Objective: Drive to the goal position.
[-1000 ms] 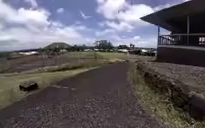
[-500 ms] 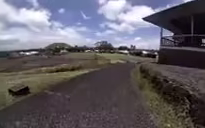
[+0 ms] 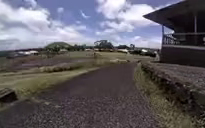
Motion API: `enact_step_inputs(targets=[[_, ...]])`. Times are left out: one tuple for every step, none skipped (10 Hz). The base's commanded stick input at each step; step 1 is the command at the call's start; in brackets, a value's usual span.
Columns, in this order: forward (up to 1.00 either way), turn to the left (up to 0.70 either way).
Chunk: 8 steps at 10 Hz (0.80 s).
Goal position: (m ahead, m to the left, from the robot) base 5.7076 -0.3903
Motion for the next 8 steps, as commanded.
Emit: enact_step_inputs(targets=[[0.70, -0.09], [0.70, 0.00], [0.70, 0.00], [0.70, 0.00], [0.70, 0.00], [0.70, 0.00], [0.70, 0.00], [0.70, -0.18]])
